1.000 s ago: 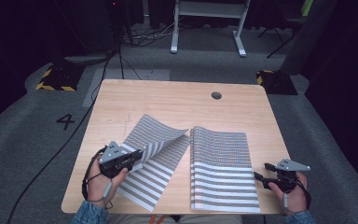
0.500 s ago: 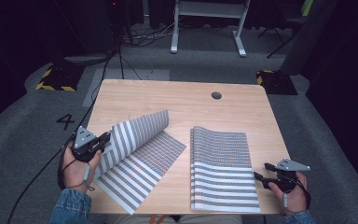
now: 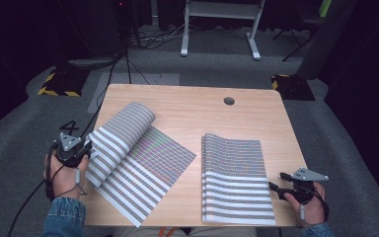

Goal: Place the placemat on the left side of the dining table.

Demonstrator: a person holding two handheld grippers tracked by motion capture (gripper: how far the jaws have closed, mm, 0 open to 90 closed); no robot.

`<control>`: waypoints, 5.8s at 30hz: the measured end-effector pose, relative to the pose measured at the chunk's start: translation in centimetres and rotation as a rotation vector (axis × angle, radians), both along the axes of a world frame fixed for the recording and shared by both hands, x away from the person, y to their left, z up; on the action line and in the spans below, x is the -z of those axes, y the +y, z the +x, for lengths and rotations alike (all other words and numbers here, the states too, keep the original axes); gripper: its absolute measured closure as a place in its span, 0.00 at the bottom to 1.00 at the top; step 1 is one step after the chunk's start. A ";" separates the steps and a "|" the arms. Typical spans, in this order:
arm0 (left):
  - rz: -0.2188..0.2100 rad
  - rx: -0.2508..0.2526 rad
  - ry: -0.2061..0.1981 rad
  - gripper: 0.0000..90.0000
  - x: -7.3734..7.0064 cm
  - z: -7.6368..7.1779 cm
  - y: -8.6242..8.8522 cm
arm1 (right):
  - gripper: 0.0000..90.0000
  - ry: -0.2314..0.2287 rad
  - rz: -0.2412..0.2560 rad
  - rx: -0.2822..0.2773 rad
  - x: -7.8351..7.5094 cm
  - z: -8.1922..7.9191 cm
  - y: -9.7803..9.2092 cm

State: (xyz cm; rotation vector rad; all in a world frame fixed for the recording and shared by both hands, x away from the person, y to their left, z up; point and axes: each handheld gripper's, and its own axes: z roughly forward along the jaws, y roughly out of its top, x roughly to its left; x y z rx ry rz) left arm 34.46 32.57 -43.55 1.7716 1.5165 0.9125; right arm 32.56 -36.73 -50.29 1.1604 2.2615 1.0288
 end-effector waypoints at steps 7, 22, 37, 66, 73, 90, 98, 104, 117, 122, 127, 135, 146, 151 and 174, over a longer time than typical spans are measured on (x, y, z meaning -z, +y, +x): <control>0.008 0.018 -0.071 0.43 -1.2 -0.9 -1.6 | 0.37 0.001 0.000 0.003 0.0 0.0 0.1; -0.084 0.389 -0.042 0.40 -1.9 -0.5 -13.1 | 0.37 0.004 0.008 0.006 0.0 0.0 0.1; -0.136 0.577 0.072 0.42 1.9 1.0 -22.1 | 0.37 0.005 0.008 0.004 0.0 0.0 0.1; -0.058 0.483 0.209 0.47 6.5 2.9 -24.8 | 0.35 0.007 0.008 -0.002 0.0 0.0 0.1; -0.059 0.451 0.194 0.79 6.4 3.2 -23.8 | 0.35 0.007 0.008 -0.002 0.0 0.0 0.1; -0.099 0.695 0.080 0.97 3.3 1.5 -22.9 | 0.35 0.008 0.010 0.000 0.0 0.0 0.1; -0.158 0.901 0.083 0.97 2.3 -1.1 -23.7 | 0.35 0.007 0.009 -0.001 0.0 0.0 0.1; -0.194 1.059 0.099 0.97 1.8 -2.9 -24.3 | 0.35 0.007 0.008 0.000 0.0 0.0 0.1; -0.215 1.275 0.128 0.97 2.7 -6.3 -23.2 | 0.35 0.007 0.008 0.000 0.0 0.0 0.1; -0.185 1.258 0.159 0.96 2.9 -6.6 -22.3 | 0.35 0.007 0.009 0.001 0.0 0.0 0.1; -0.190 1.220 0.176 0.97 2.6 -6.1 -20.8 | 0.35 0.007 0.009 0.000 0.0 0.0 0.1; -0.274 1.194 0.227 0.47 2.8 -7.0 -20.7 | 0.35 0.007 0.009 0.001 0.0 0.0 0.1; -0.118 0.764 0.273 0.39 2.9 -11.0 -16.7 | 0.35 0.007 0.009 0.001 0.0 0.0 0.1; -0.155 0.679 0.288 0.39 3.9 -12.2 -15.0 | 0.35 0.007 0.009 0.000 0.0 0.0 0.1; -0.058 0.348 0.337 0.43 5.5 -13.5 -13.1 | 0.34 0.003 0.001 -0.004 0.0 0.1 0.2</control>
